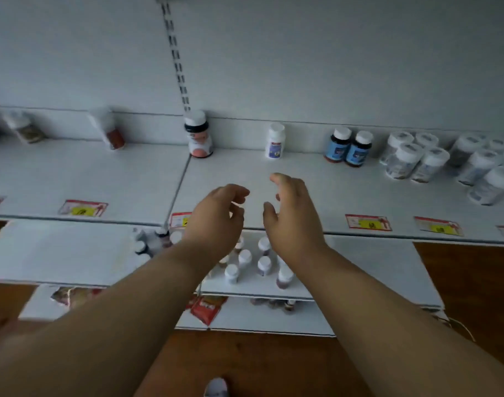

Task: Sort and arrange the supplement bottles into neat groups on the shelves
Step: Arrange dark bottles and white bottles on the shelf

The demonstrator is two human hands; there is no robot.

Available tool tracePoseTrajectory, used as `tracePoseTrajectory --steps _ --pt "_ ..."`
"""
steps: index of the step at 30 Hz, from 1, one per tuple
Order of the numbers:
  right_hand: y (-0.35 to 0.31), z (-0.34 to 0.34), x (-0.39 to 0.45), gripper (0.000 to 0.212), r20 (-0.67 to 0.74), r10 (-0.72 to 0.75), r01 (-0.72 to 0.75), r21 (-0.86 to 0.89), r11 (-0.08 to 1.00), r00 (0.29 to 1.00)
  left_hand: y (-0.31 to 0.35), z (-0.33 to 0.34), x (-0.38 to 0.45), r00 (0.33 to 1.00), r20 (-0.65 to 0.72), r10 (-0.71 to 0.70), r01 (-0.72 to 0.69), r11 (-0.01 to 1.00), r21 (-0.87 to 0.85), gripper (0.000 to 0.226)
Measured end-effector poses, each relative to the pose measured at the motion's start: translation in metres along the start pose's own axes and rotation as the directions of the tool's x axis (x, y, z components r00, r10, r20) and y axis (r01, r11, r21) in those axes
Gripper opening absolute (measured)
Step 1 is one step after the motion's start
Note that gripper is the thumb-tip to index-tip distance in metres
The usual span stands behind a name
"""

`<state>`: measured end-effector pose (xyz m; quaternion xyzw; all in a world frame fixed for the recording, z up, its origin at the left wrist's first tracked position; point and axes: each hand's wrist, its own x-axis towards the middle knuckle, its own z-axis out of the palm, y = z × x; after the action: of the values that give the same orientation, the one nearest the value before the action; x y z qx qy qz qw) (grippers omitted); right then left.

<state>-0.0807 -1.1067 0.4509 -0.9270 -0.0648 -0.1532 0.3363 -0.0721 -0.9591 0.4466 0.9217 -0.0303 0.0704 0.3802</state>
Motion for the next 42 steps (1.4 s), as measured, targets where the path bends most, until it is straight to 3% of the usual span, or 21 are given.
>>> tracePoseTrajectory --steps 4,10,16,22,30,36,42 --pt "-0.044 0.041 -0.027 0.047 0.059 -0.129 0.126 0.056 0.99 0.99 -0.057 -0.049 -0.054 0.989 -0.082 -0.121 0.128 0.989 0.078 0.031" --pt "-0.123 0.109 -0.053 0.044 0.2 -0.118 0.107 0.066 0.992 0.973 -0.156 -0.119 -0.096 0.979 -0.103 -0.175 0.183 0.981 0.069 0.031" --pt "-0.206 0.222 -0.064 0.042 0.147 -0.045 0.034 0.075 0.997 0.988 -0.274 -0.185 -0.084 0.994 0.016 -0.112 0.109 0.986 0.125 0.033" --pt "-0.247 0.32 -0.07 0.043 0.197 0.052 -0.066 0.066 0.996 0.979 -0.361 -0.222 -0.069 0.981 0.137 -0.14 0.126 0.986 0.108 0.035" --pt "-0.154 0.47 -0.057 0.04 0.372 0.137 -0.086 -0.149 0.985 0.918 -0.498 -0.119 -0.021 0.957 0.178 -0.227 0.22 0.974 0.059 0.037" --pt "-0.066 0.56 -0.007 0.033 0.351 0.138 -0.032 -0.291 0.956 0.926 -0.586 -0.016 0.023 0.954 0.15 -0.258 0.264 0.964 -0.024 0.037" --pt "-0.035 0.595 0.037 0.036 0.566 0.263 -0.015 -0.404 0.915 0.782 -0.626 0.055 0.057 0.945 0.132 -0.298 0.31 0.947 -0.08 0.048"
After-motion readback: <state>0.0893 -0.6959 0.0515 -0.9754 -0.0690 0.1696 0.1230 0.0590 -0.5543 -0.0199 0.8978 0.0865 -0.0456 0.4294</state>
